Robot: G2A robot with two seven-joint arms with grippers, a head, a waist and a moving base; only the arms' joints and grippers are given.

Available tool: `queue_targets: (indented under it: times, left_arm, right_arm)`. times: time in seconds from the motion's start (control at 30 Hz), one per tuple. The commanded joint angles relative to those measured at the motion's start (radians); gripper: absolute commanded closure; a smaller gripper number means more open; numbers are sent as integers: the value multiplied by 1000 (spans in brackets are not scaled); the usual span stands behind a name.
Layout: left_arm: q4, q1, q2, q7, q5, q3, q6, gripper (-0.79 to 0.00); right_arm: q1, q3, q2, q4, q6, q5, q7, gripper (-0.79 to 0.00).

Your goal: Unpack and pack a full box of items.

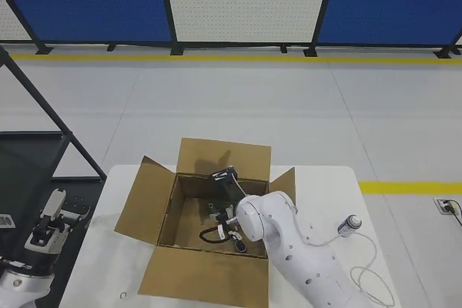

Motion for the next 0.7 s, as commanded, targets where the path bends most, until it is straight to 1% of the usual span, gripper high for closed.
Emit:
queue_targets:
  times: [0.0,0.2,0.27,0.3,0.37,0.67]
  left_arm:
    - [0,0,0,0,0,0,0,-785]
    - [0,0,0,0,0,0,0,-785]
    - [0,0,0,0,0,0,0,-785]
    - [0,0,0,0,0,0,0,-785]
    - [0,0,0,0,0,0,0,-785]
    - [0,0,0,0,0,0,0,-785]
  right_arm:
    - [-1,0,0,-2,0,-1,0,-785]
    - [-1,0,0,-2,0,-1,0,-785]
    - [-14,-5,0,7,-19,-2,-28,-785]
    - [-8,-14,-1,42,-19,-29,-36,-785]
    - [8,-25,-10,81,-9,-25,-42,-785]
    - [97,-71,-55,283,-11,20,-76,-785]
